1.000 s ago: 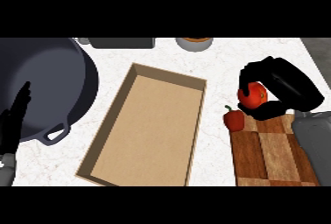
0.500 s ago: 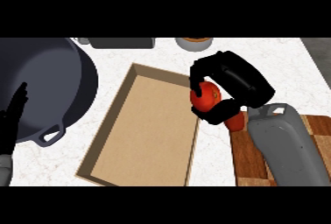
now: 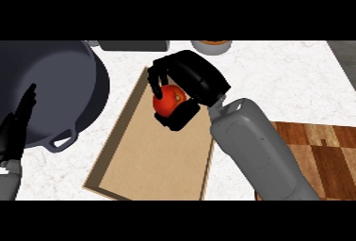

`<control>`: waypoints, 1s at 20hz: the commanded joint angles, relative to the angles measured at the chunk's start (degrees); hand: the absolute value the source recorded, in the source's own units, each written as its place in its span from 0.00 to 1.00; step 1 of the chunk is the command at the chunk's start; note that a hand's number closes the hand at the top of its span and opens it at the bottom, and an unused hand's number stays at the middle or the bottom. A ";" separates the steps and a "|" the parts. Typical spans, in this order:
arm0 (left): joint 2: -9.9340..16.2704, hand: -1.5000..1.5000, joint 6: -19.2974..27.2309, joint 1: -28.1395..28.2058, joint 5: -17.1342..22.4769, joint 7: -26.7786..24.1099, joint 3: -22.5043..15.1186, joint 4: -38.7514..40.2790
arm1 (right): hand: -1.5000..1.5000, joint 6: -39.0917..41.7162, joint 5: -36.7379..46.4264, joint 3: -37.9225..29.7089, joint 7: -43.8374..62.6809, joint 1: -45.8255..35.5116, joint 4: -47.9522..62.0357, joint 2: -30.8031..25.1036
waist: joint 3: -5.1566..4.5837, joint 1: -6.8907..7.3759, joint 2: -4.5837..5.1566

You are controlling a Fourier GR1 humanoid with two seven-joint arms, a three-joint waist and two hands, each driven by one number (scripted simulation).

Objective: Pick the tomato from the cutting board and place it in the cardboard box

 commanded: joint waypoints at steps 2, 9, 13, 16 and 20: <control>-1.25 0.50 -1.81 -0.20 0.85 0.16 -0.08 2.81 | 1.00 -8.86 -5.03 6.98 3.22 -6.82 10.62 1.03 | -0.72 0.80 0.50; -1.75 0.50 -2.07 1.71 0.60 -2.65 0.51 1.99 | 1.00 -21.94 -9.15 15.63 4.01 -13.33 25.29 1.07 | -0.75 2.00 0.71; -1.14 0.50 -3.20 -2.32 0.54 -1.00 0.75 3.84 | 0.00 -21.20 -19.39 19.26 7.14 -13.51 28.36 1.07 | -0.76 2.68 1.00; -1.16 0.50 -3.84 -2.31 0.53 2.37 0.41 0.58 | 0.00 -21.55 -23.41 20.17 5.11 -15.74 33.28 1.07 | -0.70 2.91 0.94; -2.97 0.50 -2.30 -4.13 -1.46 0.34 -0.71 3.86 | 0.00 -26.88 -29.02 24.89 -0.42 -14.80 33.84 1.07 | -0.73 3.16 1.32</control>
